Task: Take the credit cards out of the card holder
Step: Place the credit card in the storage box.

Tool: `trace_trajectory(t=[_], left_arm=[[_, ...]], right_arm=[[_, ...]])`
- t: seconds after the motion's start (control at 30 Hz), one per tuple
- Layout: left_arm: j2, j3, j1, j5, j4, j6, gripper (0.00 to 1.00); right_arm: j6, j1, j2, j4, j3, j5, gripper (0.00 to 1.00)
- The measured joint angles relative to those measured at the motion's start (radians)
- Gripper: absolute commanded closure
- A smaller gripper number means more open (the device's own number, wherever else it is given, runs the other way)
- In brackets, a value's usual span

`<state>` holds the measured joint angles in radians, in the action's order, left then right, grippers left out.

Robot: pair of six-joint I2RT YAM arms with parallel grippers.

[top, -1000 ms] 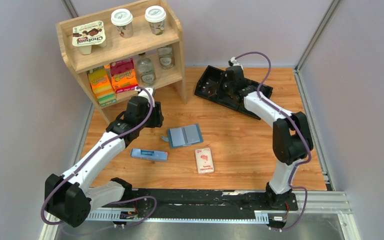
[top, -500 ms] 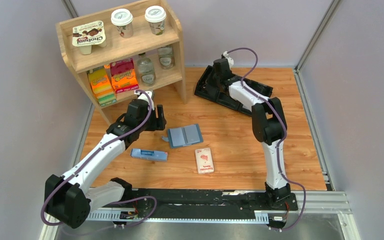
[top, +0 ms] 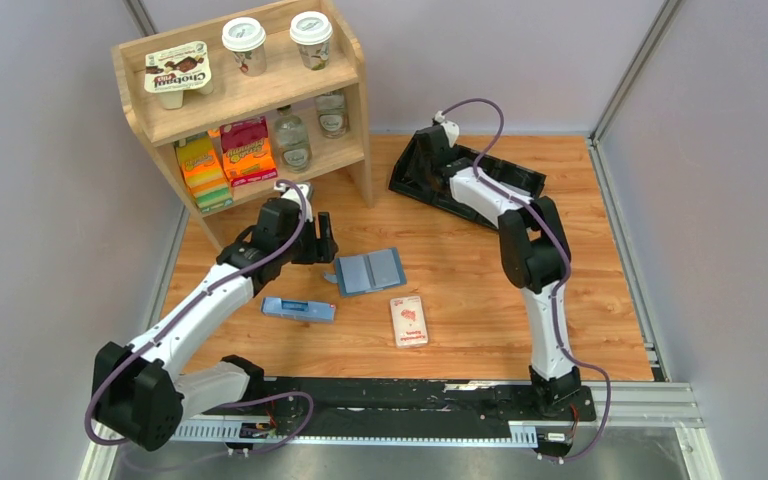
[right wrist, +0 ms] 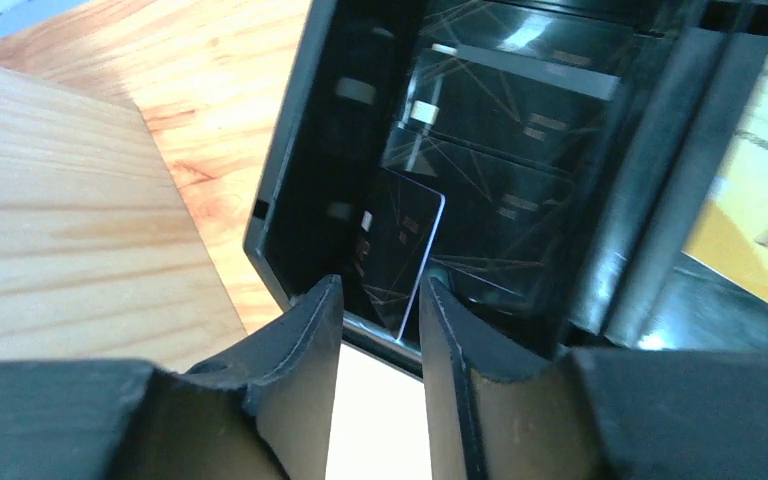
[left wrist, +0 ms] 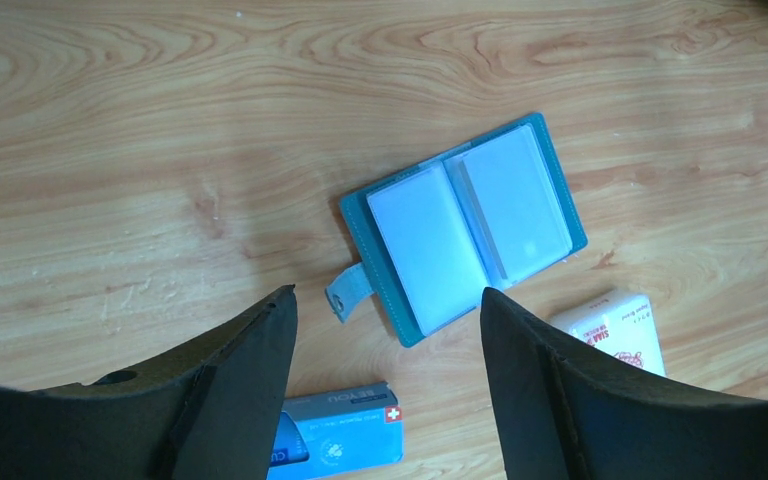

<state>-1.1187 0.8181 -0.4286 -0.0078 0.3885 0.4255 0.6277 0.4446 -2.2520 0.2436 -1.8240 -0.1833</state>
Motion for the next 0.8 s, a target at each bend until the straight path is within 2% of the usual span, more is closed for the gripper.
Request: trace_trajectory(t=[0.2,0.3,0.57,0.8], left_arm=[[-0.030,0.000,0.000,0.042,0.000,0.011,0.28],[-0.055,0.000,0.000,0.063,0.000,0.019,0.28],[-0.136,0.012,0.000,0.108,-0.005,0.043,0.32],[-0.255,0.056,0.000,0.172,-0.018,0.054,0.42]], right_arm=[[-0.084,0.006,0.167,0.000,0.161,-0.051,0.48],[-0.124,0.011,0.272,-0.006,0.230,-0.045,0.46],[-0.166,0.089,0.481,-0.045,0.453,0.166,0.46],[-0.154,0.202,0.491,-0.045,0.643,0.317,0.51]])
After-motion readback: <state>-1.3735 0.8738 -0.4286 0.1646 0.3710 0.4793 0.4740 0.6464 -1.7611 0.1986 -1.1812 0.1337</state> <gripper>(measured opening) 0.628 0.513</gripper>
